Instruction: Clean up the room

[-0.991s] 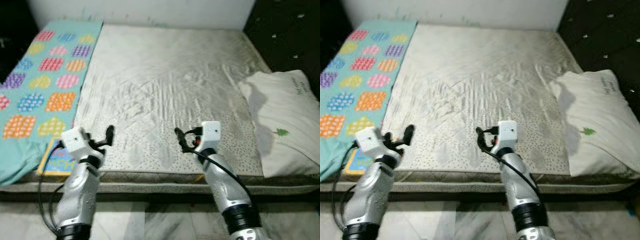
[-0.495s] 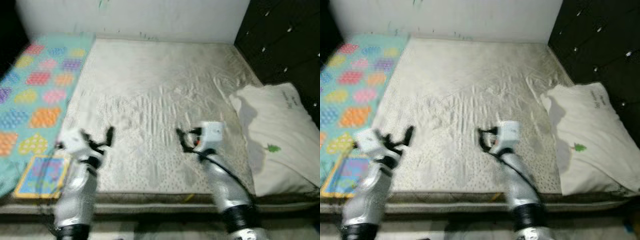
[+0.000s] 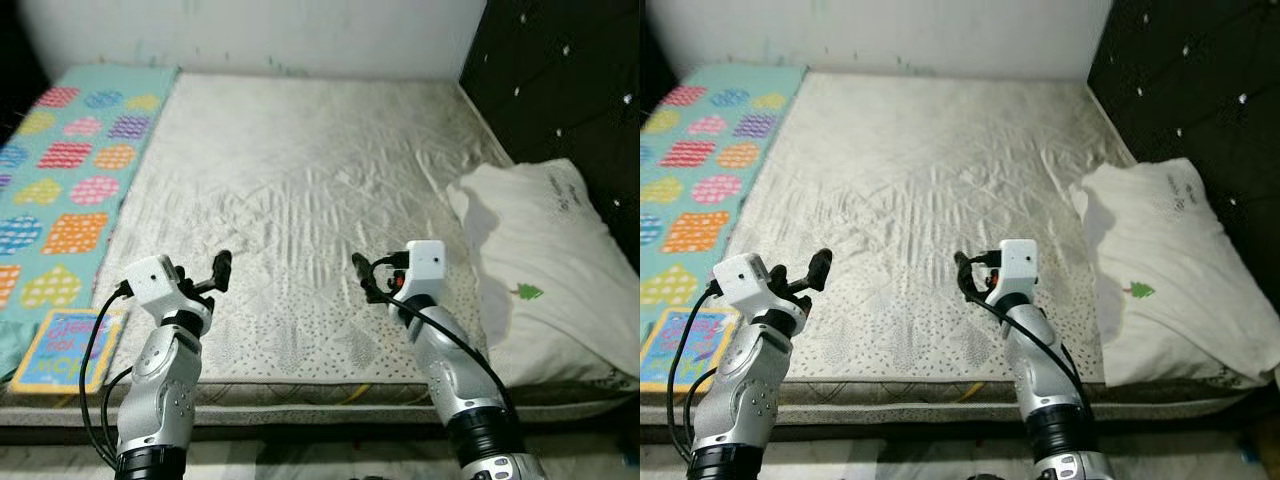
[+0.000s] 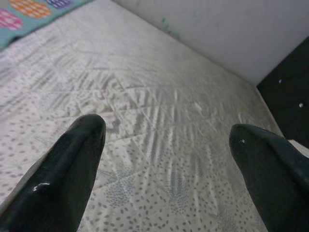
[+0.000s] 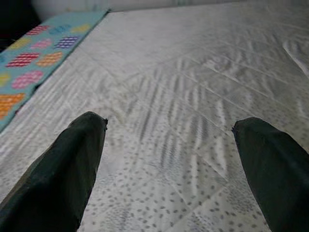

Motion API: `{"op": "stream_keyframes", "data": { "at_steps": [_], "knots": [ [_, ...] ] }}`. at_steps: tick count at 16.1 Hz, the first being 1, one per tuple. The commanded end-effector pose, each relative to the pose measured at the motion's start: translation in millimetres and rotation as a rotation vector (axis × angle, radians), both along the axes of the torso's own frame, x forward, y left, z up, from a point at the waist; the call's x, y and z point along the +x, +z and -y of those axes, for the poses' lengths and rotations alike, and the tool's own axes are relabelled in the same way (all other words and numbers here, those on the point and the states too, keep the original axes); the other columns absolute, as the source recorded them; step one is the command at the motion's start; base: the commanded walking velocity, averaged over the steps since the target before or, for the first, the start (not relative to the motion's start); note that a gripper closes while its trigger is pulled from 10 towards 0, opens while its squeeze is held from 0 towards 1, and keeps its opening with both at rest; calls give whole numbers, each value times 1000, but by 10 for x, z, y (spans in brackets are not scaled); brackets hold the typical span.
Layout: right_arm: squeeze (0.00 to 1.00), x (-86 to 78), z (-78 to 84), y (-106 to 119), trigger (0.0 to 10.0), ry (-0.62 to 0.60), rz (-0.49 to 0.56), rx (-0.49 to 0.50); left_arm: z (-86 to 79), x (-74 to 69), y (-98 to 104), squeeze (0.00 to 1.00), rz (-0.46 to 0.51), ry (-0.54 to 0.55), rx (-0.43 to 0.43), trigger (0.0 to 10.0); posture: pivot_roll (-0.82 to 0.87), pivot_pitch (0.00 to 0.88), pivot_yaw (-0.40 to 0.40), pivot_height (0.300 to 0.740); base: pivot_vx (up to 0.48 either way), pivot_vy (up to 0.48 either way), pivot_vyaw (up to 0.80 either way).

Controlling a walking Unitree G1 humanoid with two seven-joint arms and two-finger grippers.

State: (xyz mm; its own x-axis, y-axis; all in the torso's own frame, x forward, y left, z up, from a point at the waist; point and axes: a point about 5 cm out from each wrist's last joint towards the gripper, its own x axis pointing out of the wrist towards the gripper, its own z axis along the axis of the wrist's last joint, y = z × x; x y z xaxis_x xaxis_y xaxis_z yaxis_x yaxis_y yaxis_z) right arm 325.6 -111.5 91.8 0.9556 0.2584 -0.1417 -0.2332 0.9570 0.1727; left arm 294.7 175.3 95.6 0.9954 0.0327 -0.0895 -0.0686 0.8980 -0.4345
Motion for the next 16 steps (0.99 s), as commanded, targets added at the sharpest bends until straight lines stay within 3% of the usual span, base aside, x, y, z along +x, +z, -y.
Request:
{"op": "stream_keyframes", "data": {
  "at_steps": [1, 16],
  "knots": [
    [0, 1, 0, -8, 10000, 2, -11, -3, -25, 1, -13, 0, -13, 10, 7, 10000, -76, 93, -34, 740, 0, 277, 0],
    [0, 7, 3, -12, 10000, 3, -19, -3, -26, 5, -11, 0, -15, 13, 7, 10000, -78, 94, -35, 740, 0, 310, 0]
  ]
}}
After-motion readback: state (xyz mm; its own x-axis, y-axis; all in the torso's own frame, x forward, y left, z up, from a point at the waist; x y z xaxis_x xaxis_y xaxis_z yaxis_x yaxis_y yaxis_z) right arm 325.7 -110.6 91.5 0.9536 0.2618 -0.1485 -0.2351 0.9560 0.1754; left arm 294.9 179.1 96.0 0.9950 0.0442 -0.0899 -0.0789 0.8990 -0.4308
